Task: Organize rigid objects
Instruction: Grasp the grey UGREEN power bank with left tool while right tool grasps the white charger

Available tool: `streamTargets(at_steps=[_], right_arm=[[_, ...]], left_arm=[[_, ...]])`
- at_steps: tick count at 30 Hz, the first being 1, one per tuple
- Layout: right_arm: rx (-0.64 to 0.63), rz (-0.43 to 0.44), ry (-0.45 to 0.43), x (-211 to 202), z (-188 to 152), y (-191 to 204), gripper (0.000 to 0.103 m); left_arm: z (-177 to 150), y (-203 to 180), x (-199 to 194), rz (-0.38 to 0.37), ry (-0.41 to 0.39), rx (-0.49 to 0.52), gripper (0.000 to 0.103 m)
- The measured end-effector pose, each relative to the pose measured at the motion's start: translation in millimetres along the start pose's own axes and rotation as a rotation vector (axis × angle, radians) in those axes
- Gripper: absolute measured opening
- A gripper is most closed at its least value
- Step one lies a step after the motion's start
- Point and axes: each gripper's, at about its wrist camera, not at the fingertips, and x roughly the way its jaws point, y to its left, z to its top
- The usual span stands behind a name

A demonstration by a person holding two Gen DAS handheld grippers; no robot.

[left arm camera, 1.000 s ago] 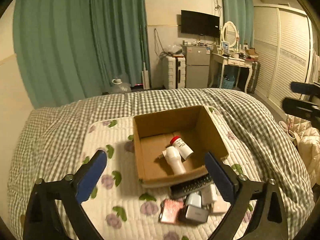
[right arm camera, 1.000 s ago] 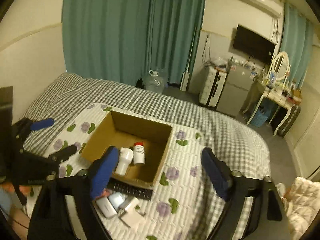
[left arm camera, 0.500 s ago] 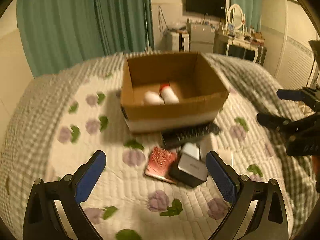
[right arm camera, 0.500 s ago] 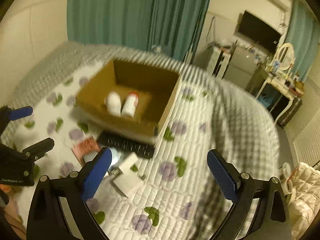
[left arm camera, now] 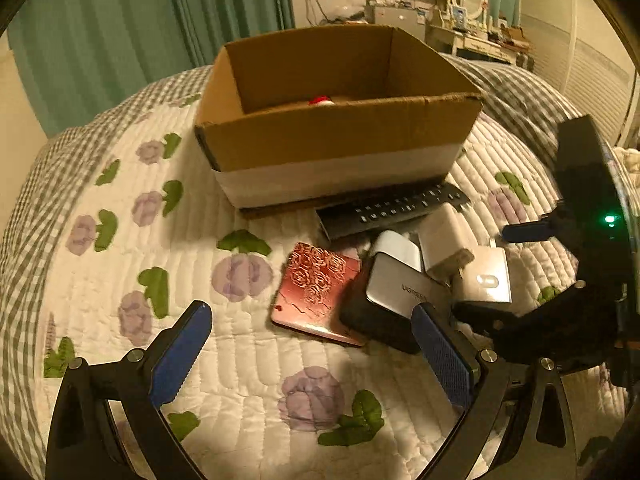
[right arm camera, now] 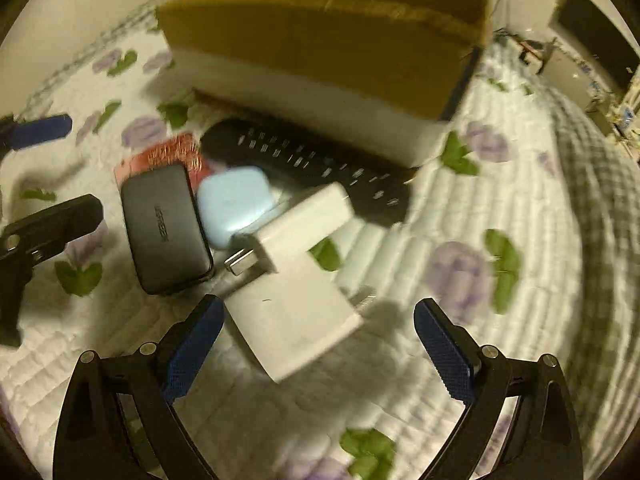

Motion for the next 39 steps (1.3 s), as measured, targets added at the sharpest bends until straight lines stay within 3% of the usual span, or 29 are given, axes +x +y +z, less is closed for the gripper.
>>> streamTargets(at_steps=[1, 2, 8, 13, 15, 17, 20, 21, 23, 27, 31, 39], right_arm=[[-0.006, 0.013, 0.009, 5, 0, 2, 0.082], [-0.009, 0.026, 0.009, 7, 0, 3, 0.077], [0.008, -0.001, -0.017, -18, -2, -10, 0.077], [0.069, -0.066, -0.077, -52, 3, -44, 0.077], [0.089, -0.089, -0.093, -60, 7, -54, 0.077], [0.111, -0.093, -0.112, -65, 11, -59, 0.077], [0.113, -0.093, -0.115, -65, 15, -60, 0.077], [0.111, -0.091, -0.112, -63, 17, -63, 0.077], [0.109, -0.08, -0.1, -60, 16, -62, 0.077], [0.101, -0.074, -0.085, -50, 14, -51, 0.077], [0.083, -0.089, -0.083, -58, 14, -45, 0.077], [0.061, -0.15, -0.167, -129, 24, -26, 0.077]], left_arm=[[0, -1, 1, -0.004, 0.004, 0.004, 0.102], [-1, -2, 3, -0.011, 0.009, 0.009, 0.102], [0, -18, 12, -0.019, 0.07, 0.079, 0.102], [11, -49, 20, -0.008, 0.044, 0.222, 0.102], [8, -62, 29, -0.001, 0.067, 0.31, 0.102], [6, -66, 37, -0.015, 0.087, 0.336, 0.102], [6, -65, 47, -0.018, 0.112, 0.318, 0.098], [6, -64, 49, -0.026, 0.116, 0.31, 0.085], [7, -63, 51, -0.068, 0.128, 0.297, 0.071], [7, -64, 41, -0.058, 0.12, 0.297, 0.071], [13, -54, 13, -0.091, 0.078, 0.232, 0.07], [42, -27, -73, -0.094, -0.085, 0.153, 0.07]])
